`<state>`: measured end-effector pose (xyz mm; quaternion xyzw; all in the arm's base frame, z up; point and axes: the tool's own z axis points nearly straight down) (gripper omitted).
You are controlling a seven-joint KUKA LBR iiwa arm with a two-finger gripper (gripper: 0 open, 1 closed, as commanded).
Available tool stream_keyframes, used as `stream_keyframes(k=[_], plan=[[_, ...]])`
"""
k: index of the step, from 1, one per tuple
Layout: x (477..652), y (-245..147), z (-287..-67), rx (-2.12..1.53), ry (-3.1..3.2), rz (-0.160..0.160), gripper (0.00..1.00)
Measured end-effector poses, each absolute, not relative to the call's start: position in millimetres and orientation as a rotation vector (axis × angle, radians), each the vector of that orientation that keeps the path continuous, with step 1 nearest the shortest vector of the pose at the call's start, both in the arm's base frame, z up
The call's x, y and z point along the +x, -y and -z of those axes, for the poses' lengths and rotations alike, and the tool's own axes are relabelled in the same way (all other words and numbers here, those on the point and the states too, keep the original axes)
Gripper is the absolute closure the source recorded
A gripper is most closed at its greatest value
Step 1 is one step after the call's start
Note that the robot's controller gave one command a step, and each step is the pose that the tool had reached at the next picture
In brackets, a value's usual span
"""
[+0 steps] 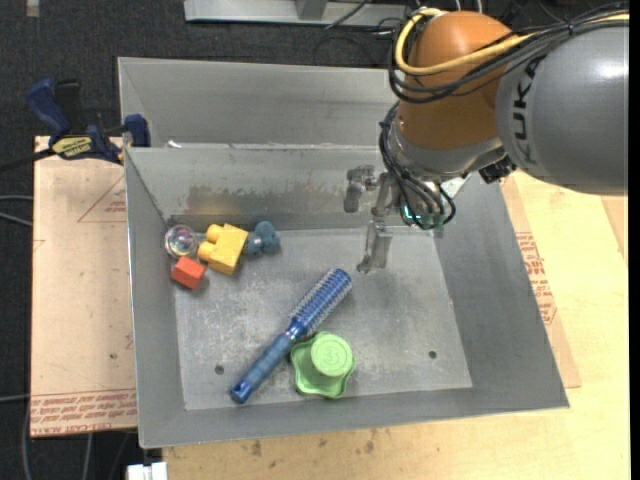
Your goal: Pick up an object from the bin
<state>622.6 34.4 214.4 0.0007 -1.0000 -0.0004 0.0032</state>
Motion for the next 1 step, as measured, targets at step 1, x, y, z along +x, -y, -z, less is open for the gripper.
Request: stream_keyframes(k=[1], plan=[[586.8, -48.9, -66.2, 0.432, 3.107, 0.003, 0.00]])
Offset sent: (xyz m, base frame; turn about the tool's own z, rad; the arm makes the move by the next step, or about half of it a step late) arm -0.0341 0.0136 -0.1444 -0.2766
